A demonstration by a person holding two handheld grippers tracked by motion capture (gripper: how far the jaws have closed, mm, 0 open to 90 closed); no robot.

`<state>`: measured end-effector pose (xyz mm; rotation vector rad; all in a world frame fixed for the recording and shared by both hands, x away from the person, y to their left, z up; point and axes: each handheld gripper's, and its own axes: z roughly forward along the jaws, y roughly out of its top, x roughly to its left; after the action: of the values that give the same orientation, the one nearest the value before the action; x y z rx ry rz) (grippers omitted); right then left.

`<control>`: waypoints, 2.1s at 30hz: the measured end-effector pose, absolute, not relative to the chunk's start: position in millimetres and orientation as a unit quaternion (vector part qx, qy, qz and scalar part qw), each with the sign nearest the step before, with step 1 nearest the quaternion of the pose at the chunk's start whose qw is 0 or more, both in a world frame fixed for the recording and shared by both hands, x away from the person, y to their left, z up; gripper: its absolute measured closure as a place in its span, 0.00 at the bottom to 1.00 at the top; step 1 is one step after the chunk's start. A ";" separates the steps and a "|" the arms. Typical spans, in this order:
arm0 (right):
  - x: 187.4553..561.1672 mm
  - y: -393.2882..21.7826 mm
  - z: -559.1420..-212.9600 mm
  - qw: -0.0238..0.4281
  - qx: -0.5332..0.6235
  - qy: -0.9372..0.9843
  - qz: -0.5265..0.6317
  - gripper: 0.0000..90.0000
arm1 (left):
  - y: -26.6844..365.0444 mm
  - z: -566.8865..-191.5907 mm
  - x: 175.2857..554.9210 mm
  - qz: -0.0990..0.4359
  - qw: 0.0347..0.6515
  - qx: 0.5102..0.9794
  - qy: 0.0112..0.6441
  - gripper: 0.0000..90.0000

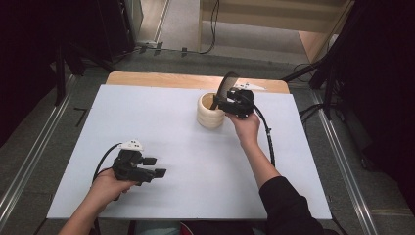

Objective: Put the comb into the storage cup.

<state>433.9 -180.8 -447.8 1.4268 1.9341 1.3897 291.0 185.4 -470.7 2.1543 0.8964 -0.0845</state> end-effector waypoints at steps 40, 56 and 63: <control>375.9 -194.1 -446.2 0.168 0.456 0.712 0.507 0.27 | 186.6 -470.0 291.1 -0.032 0.397 0.846 0.355 0.38; 352.9 -196.7 -452.1 0.153 0.438 0.721 0.515 0.27 | 188.0 -469.2 291.5 -0.033 0.399 0.844 0.357 0.38; 343.7 -198.8 -452.9 0.151 0.433 0.722 0.518 0.27 | 189.0 -468.7 291.7 -0.034 0.401 0.843 0.357 0.38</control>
<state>343.7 -198.8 -452.9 1.2430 2.0735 1.4870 291.7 189.0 -468.7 2.1304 0.9037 -0.0857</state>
